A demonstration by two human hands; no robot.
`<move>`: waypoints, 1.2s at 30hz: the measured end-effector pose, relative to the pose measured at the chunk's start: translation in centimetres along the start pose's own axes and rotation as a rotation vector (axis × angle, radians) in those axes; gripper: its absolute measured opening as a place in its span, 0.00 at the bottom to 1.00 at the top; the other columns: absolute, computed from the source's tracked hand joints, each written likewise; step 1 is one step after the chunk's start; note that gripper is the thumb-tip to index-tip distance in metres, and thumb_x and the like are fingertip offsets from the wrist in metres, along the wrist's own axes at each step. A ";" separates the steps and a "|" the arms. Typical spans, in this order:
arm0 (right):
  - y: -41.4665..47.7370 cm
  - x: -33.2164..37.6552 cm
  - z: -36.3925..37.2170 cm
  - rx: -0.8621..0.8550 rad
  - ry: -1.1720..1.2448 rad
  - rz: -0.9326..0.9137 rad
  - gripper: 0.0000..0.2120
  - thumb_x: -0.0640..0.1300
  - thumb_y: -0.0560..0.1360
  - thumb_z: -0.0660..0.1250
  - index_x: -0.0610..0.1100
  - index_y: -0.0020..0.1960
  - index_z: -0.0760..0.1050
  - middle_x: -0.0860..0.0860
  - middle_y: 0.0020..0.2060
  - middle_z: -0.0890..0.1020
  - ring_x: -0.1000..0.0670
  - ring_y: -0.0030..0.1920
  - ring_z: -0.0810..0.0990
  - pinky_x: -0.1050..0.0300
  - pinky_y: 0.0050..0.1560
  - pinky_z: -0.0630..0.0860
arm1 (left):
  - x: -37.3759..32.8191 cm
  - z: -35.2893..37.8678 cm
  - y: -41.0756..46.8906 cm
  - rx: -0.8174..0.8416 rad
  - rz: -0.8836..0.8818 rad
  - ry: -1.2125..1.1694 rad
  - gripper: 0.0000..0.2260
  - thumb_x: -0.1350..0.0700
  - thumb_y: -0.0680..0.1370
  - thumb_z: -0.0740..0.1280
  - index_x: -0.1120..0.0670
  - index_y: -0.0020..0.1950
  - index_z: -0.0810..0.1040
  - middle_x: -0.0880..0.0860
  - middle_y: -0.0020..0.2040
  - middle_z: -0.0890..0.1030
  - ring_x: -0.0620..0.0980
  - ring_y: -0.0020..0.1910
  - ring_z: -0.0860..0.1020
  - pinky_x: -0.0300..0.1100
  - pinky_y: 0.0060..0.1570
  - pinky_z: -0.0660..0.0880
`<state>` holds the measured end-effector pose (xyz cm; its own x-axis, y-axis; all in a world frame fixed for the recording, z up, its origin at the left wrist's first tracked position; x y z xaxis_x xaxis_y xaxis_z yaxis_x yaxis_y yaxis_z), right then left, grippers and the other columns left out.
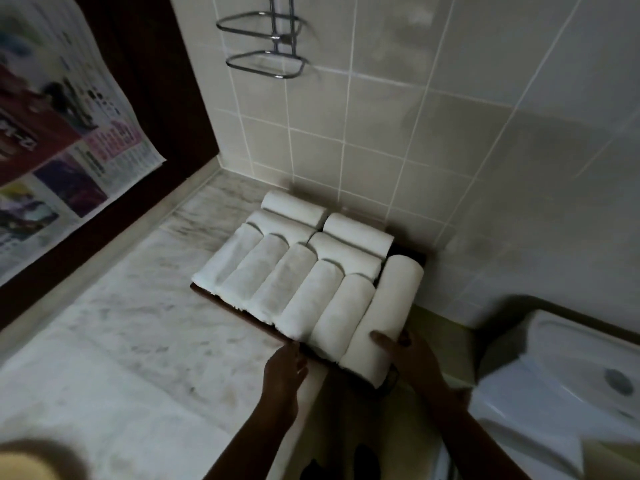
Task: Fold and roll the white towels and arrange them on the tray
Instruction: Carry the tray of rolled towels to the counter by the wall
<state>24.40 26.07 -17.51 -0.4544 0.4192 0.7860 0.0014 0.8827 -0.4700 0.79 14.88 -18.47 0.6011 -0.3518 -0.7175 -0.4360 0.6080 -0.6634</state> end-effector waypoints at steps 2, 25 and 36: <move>0.3 1.0 0.9 0.024 0.033 -0.036 0.36 0.57 0.70 0.80 0.45 0.72 0.73 0.48 0.61 0.81 0.50 0.52 0.78 0.55 0.51 0.74 | -0.9 0.0 0.7 -0.002 0.009 -0.011 0.14 0.57 0.85 0.64 0.62 0.67 0.76 0.62 0.61 0.79 0.59 0.58 0.79 0.53 0.62 0.74; 8.8 10.9 7.9 0.135 0.022 0.047 0.52 0.67 0.63 0.79 0.38 0.76 0.68 0.42 0.71 0.74 0.41 0.66 0.77 0.46 0.64 0.78 | -10.2 1.0 9.8 -0.100 0.024 -0.189 0.10 0.57 0.83 0.66 0.60 0.62 0.77 0.59 0.57 0.79 0.53 0.53 0.79 0.50 0.60 0.74; 10.2 10.5 7.3 0.260 0.015 0.078 0.21 0.57 0.72 0.78 0.46 0.57 0.77 0.48 0.52 0.80 0.46 0.54 0.80 0.43 0.60 0.80 | -10.9 -0.8 8.4 0.014 0.167 -0.031 0.23 0.51 0.74 0.72 0.55 0.67 0.74 0.55 0.56 0.81 0.57 0.57 0.79 0.50 0.59 0.74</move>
<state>13.10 37.90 -16.94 -0.4482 0.4885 0.7486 -0.1936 0.7645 -0.6148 -9.96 23.24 -16.36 0.5415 -0.2236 -0.8104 -0.5224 0.6658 -0.5327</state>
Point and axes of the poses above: each hand's wrist, its own y-axis towards the middle knuckle, its own z-axis out of the palm, x = y × z, the point moved 5 cm from there along y, towards the middle knuckle
